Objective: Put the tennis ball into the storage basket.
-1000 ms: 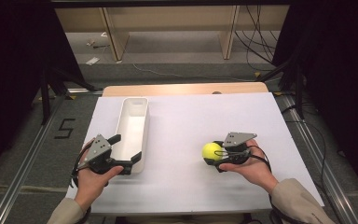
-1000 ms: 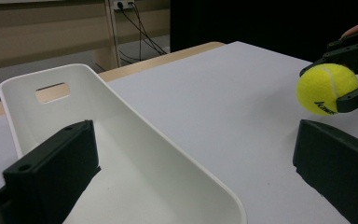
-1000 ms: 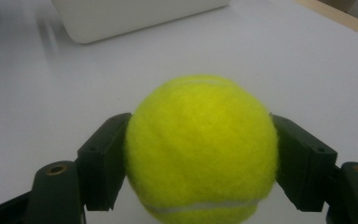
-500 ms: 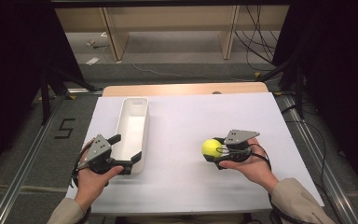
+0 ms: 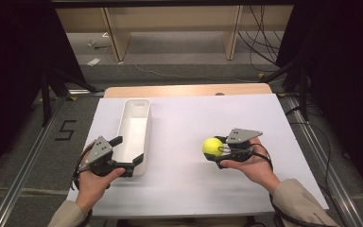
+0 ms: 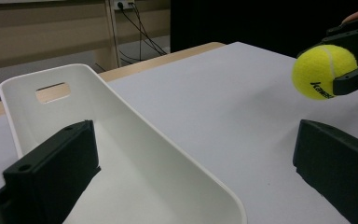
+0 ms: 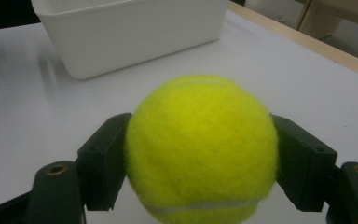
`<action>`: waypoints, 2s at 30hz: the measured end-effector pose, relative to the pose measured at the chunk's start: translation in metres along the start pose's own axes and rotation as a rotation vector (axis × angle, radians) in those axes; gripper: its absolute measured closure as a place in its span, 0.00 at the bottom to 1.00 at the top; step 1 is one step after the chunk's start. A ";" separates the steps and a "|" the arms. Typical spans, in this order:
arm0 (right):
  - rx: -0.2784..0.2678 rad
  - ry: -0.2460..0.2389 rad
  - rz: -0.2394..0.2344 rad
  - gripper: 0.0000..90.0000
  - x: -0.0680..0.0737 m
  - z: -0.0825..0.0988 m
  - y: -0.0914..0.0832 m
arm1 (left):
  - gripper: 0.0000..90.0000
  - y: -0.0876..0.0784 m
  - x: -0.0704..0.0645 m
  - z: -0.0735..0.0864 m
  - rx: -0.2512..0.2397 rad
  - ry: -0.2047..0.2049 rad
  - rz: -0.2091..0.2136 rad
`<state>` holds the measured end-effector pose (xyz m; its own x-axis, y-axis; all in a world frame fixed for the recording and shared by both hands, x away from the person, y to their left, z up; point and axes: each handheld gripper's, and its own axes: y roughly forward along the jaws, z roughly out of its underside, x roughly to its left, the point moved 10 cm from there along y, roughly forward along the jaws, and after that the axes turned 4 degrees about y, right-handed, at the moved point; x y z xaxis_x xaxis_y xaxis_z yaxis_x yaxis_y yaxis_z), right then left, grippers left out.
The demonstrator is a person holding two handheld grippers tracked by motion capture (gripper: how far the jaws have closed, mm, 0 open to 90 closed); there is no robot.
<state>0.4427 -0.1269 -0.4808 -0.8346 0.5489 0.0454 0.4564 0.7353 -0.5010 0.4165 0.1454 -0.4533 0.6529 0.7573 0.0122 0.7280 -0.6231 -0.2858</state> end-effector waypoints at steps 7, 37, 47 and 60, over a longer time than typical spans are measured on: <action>-0.013 0.004 0.003 0.31 -0.001 -0.004 0.000 | 0.00 0.000 0.000 0.000 0.000 0.000 0.000; -0.057 -0.007 0.005 0.31 -0.001 -0.021 0.006 | 0.00 0.000 0.000 -0.001 -0.002 0.001 0.001; -0.076 -0.003 0.010 0.31 -0.001 -0.027 0.008 | 0.00 0.000 0.000 -0.001 -0.003 -0.001 0.000; -0.100 -0.005 0.010 0.31 0.000 -0.034 0.010 | 0.00 0.000 0.000 -0.001 -0.004 -0.001 0.001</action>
<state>0.4576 -0.1056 -0.4568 -0.8313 0.5547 0.0359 0.4931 0.7657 -0.4131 0.4161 0.1451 -0.4526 0.6532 0.7571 0.0112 0.7284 -0.6243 -0.2823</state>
